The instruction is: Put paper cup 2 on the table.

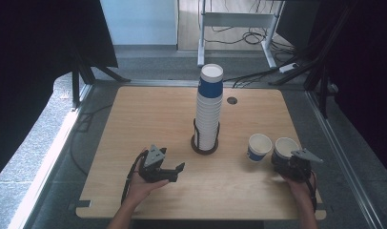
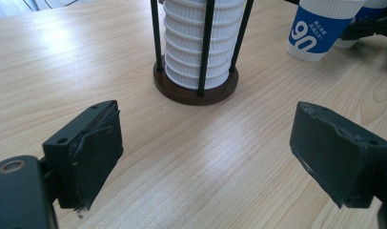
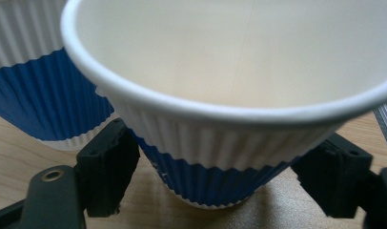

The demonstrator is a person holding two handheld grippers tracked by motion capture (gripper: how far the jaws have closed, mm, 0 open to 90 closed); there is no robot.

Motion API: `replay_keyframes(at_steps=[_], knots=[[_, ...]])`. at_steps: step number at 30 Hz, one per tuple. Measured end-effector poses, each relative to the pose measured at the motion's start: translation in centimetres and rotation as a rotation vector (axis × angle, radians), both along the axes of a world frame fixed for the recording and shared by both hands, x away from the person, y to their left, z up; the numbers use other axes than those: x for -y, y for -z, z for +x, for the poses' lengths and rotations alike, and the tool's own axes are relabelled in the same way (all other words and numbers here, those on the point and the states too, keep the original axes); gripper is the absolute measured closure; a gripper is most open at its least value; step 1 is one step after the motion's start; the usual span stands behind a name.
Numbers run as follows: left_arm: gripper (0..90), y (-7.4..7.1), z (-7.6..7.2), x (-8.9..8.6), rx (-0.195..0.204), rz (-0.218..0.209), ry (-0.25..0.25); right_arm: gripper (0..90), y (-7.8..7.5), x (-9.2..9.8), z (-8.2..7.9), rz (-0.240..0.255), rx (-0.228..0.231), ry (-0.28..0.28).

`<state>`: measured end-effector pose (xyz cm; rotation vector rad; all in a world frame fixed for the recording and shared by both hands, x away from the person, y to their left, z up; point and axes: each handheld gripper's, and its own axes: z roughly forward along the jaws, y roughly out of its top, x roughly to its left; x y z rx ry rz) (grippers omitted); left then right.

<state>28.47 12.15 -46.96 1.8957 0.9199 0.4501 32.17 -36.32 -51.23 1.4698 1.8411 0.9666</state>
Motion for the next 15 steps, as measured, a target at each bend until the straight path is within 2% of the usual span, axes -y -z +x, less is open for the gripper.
replay_keyframes(at_steps=[8,15], knots=[[10.8,-0.1,0.0,-0.1,0.0,-0.004,0.002,14.6,-0.4,0.1,-0.6,0.027,0.024,0.006],[10.8,-0.1,0.1,0.1,-0.002,-0.007,0.008,13.1,-1.1,0.5,-1.9,0.051,0.055,0.028]])
